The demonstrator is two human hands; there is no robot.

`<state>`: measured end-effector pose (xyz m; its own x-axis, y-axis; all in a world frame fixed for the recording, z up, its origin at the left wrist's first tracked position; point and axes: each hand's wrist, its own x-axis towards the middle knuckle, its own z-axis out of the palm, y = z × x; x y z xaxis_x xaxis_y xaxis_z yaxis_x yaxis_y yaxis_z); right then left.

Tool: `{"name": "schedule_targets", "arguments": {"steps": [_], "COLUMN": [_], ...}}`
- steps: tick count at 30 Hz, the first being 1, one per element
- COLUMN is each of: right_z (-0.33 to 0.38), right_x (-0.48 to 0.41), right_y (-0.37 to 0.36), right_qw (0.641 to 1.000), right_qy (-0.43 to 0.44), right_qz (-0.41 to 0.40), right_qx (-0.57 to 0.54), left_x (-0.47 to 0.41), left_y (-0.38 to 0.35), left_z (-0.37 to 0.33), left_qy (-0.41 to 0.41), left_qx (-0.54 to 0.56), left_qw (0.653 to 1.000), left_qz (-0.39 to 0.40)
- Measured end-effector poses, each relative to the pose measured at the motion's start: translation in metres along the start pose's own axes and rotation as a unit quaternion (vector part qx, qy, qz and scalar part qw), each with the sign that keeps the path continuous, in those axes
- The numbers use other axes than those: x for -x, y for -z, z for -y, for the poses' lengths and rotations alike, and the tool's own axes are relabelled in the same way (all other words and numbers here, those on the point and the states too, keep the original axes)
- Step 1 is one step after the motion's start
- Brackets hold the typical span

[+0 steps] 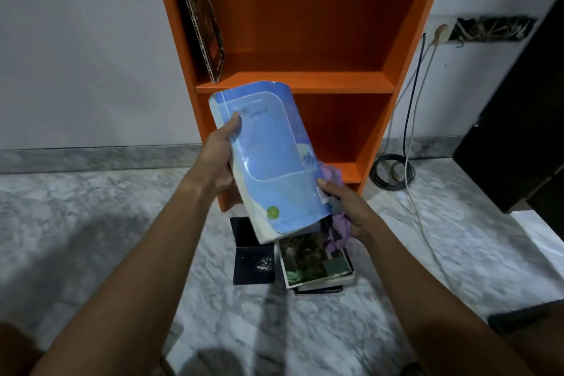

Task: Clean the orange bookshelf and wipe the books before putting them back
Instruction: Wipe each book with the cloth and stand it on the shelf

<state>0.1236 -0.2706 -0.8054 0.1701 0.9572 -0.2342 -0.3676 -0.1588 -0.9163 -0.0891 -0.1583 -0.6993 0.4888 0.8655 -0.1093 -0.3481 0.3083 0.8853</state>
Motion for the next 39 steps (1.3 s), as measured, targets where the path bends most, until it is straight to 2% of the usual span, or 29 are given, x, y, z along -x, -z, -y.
{"name": "schedule_targets", "arguments": {"steps": [3, 5, 6, 8, 10, 12, 13, 14, 15, 17, 18, 20, 22, 24, 26, 29, 31, 33, 35, 38, 39], "right_z": [0.012, 0.017, 0.018, 0.02, 0.016, 0.003, -0.006, -0.013, -0.019, -0.019, -0.018, -0.013, -0.006, 0.009, 0.03, 0.063, 0.08, 0.093, 0.107, 0.133, 0.142], "right_x": [-0.003, -0.005, -0.006, -0.006, -0.007, -0.005, -0.006, -0.004, -0.003, 0.001, 0.001, -0.004, -0.013, -0.024, -0.035, -0.04, -0.042, -0.048, -0.058, -0.065, -0.068], "right_y": [0.003, -0.003, -0.009, -0.029, -0.049, -0.061, -0.062, -0.064, -0.063, -0.063, -0.063, -0.06, -0.056, -0.045, -0.03, -0.02, -0.02, -0.016, -0.01, -0.014, -0.018], "right_qw": [0.997, 0.986, 0.978, 0.957, 0.913, 0.836, 0.797, 0.772, 0.762, 0.775, 0.794, 0.861, 0.917, 0.942, 0.957, 0.992, 0.997, 0.997, 0.994, 0.976, 0.97], "right_qy": [0.033, 0.085, 0.12, 0.19, 0.246, 0.294, 0.32, 0.346, 0.366, 0.384, 0.375, 0.315, 0.237, 0.173, 0.113, 0.059, 0.042, 0.046, 0.081, 0.144, 0.165], "right_qz": [-0.052, -0.099, -0.116, -0.143, -0.177, -0.188, -0.193, -0.19, -0.18, -0.143, -0.127, -0.119, -0.156, -0.196, -0.204, -0.099, -0.037, -0.022, -0.07, -0.156, -0.168], "right_qx": [0.035, 0.099, 0.123, 0.167, 0.274, 0.423, 0.475, 0.498, 0.502, 0.48, 0.461, 0.382, 0.279, 0.21, 0.173, 0.054, -0.047, -0.066, -0.018, 0.049, 0.054], "left_x": [-0.011, -0.011, -0.012, -0.006, 0.005, 0.006, 0.004, 0.003, 0.001, -0.003, -0.004, -0.005, -0.01, -0.013, -0.015, -0.02, -0.022, -0.026, -0.028, -0.031, -0.033], "left_y": [0.012, 0.016, 0.016, 0.005, -0.019, -0.036, -0.038, -0.036, -0.032, -0.023, -0.022, -0.024, -0.025, -0.025, -0.025, -0.029, -0.034, -0.037, -0.038, -0.027, -0.021], "left_z": [-0.002, 0.01, 0.019, 0.036, 0.047, 0.055, 0.055, 0.054, 0.053, 0.053, 0.052, 0.047, 0.037, 0.023, 0.007, -0.021, -0.04, -0.059, -0.078, -0.095, -0.098], "left_qy": [-0.009, -0.018, -0.03, -0.027, 0.041, 0.107, 0.12, 0.121, 0.123, 0.133, 0.135, 0.117, 0.089, 0.071, 0.072, 0.054, 0.033, 0.026, 0.015, 0.0, 0.004], "left_qx": [-0.122, -0.238, -0.275, -0.318, -0.295, -0.171, -0.11, -0.081, -0.062, -0.06, -0.06, -0.062, -0.069, -0.096, -0.134, -0.154, -0.171, -0.196, -0.262, -0.429, -0.441], "left_qw": [0.99, 0.96, 0.948, 0.939, 0.953, 0.979, 0.987, 0.989, 0.989, 0.985, 0.985, 0.988, 0.992, 0.992, 0.988, 0.985, 0.981, 0.976, 0.962, 0.899, 0.892], "left_qz": [-0.077, -0.144, -0.16, -0.131, -0.05, 0.007, 0.004, -0.022, -0.053, -0.093, -0.093, -0.078, -0.063, -0.028, 0.013, 0.062, 0.084, 0.091, 0.081, 0.091, 0.094]}}
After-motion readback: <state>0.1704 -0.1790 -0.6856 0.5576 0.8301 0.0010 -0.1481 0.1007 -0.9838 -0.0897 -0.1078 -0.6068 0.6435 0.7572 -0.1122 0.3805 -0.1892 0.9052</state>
